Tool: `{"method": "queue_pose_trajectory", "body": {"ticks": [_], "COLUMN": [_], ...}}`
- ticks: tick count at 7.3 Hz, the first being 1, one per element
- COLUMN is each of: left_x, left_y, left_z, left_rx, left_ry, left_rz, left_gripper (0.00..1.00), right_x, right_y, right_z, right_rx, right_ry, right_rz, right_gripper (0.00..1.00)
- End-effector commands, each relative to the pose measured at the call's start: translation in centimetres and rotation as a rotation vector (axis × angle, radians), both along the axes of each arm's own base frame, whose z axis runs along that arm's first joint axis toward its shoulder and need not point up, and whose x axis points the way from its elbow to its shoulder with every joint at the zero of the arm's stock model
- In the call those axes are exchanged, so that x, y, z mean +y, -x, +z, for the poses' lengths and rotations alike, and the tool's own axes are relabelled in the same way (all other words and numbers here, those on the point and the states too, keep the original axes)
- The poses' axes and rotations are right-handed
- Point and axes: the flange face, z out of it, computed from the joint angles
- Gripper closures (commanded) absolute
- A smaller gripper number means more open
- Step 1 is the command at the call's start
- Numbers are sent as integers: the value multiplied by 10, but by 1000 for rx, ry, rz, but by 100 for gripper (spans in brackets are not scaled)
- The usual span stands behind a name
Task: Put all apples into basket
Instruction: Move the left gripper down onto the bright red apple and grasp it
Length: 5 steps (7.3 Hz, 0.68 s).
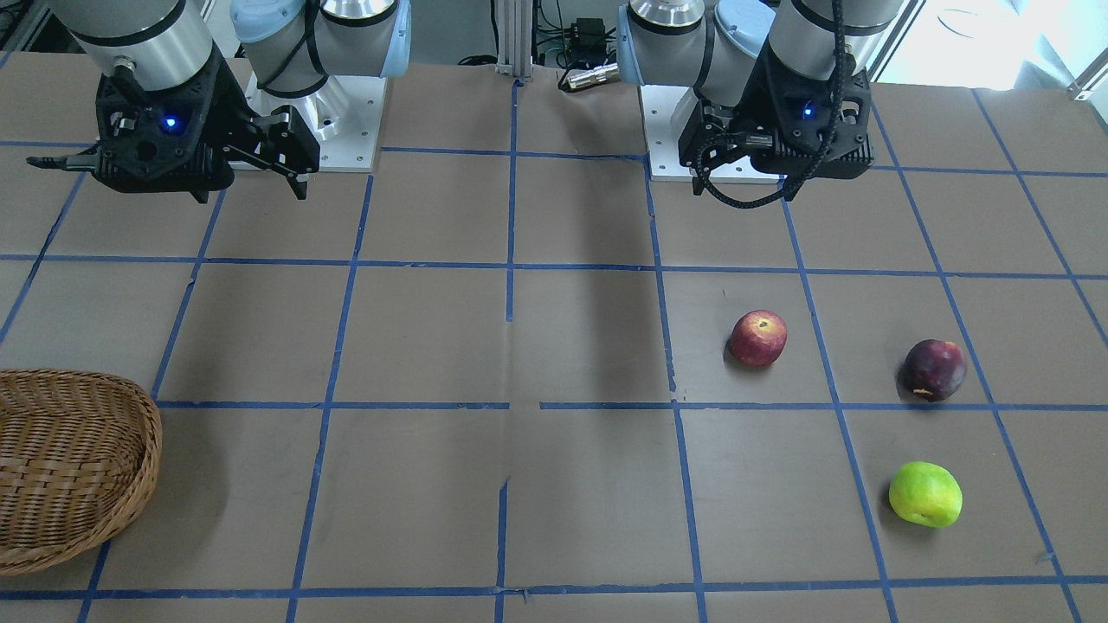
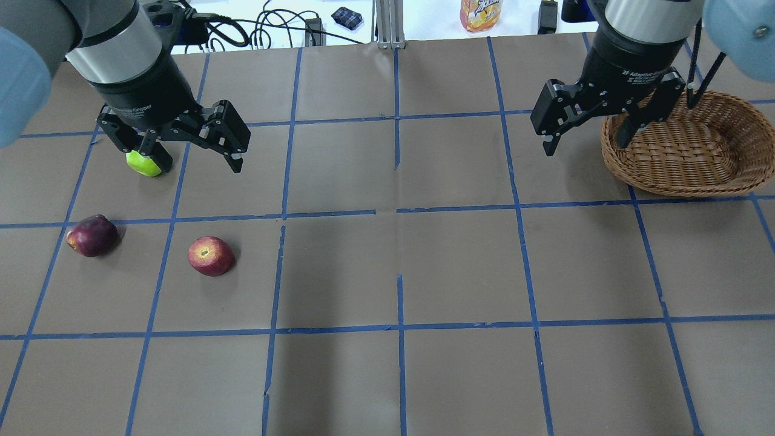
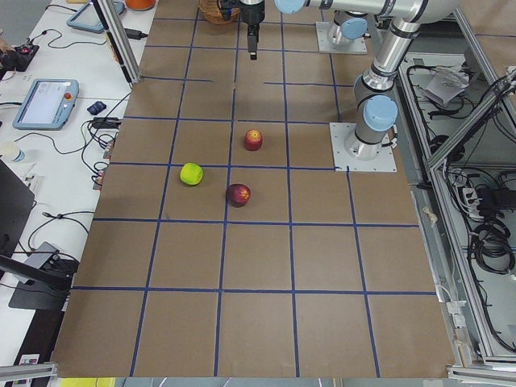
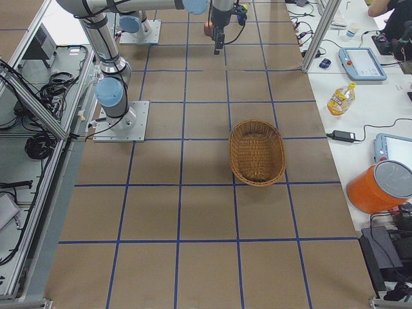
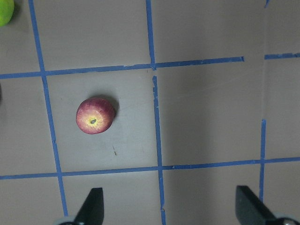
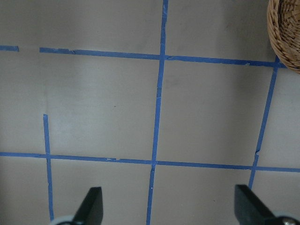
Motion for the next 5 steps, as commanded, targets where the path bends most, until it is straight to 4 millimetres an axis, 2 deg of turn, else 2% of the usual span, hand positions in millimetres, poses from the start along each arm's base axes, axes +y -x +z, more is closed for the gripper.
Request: {"method": "queue_pose_trajectory", "body": {"ticks": [1, 3, 4, 5], "left_x": [0, 3, -1, -15], "left_y": [-2, -8, -37, -88], "left_z": [-7, -16, -35, -73], "left_rx": [-2, -4, -22, -9], "left_ry": [-12, -33, -73, -71], "left_rz": [4, -19, -107, -31], "left_gripper": [0, 0, 0, 0], "right_x": [0, 0, 1, 0], "right_y": [0, 0, 0, 0], "right_z": [0, -1, 0, -1], "right_rx": [1, 1, -1, 1], "right_ry": [0, -2, 0, -2], "right_rz": [0, 0, -1, 0], "right_gripper": [0, 0, 0, 0]}}
